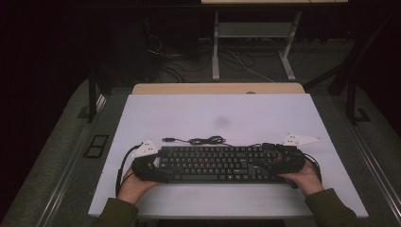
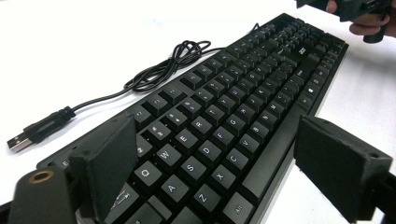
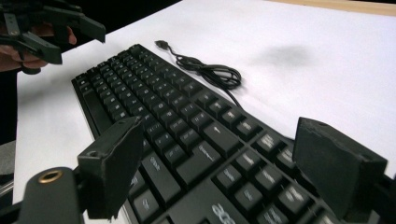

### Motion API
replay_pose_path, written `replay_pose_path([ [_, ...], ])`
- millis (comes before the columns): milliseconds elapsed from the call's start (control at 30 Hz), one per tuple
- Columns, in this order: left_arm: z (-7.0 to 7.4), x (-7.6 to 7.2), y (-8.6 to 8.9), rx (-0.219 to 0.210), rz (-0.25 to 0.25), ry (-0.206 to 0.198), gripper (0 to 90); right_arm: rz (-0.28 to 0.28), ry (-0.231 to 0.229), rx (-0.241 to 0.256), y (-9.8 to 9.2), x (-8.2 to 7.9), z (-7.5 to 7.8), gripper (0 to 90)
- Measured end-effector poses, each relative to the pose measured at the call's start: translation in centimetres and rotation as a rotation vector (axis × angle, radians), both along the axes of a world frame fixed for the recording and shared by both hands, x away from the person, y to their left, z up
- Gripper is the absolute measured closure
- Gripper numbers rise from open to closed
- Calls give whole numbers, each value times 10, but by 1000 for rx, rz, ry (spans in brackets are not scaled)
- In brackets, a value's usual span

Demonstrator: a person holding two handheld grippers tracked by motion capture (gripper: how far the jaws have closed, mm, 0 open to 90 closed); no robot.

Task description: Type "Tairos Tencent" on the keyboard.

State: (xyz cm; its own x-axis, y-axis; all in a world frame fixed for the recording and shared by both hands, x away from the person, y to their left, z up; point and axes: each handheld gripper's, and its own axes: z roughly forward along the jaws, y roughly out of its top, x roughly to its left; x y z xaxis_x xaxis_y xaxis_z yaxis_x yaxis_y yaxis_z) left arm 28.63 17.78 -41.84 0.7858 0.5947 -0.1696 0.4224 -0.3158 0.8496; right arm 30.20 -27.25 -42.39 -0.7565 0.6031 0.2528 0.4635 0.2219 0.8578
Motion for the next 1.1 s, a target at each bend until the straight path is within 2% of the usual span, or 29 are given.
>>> replay_pose_path([
  [500, -4, -8, 10, 11, 46, -12, 1, -31, -1, -14, -31, -22, -8, 145],
  [767, -5, -7, 11, 13, 53, -13, 0, -40, 12, 3, -41, -30, -13, 138],
  [1100, -6, -7, 11, 24, 48, -9, 0, -26, 14, -16, -41, -36, -15, 138],
])
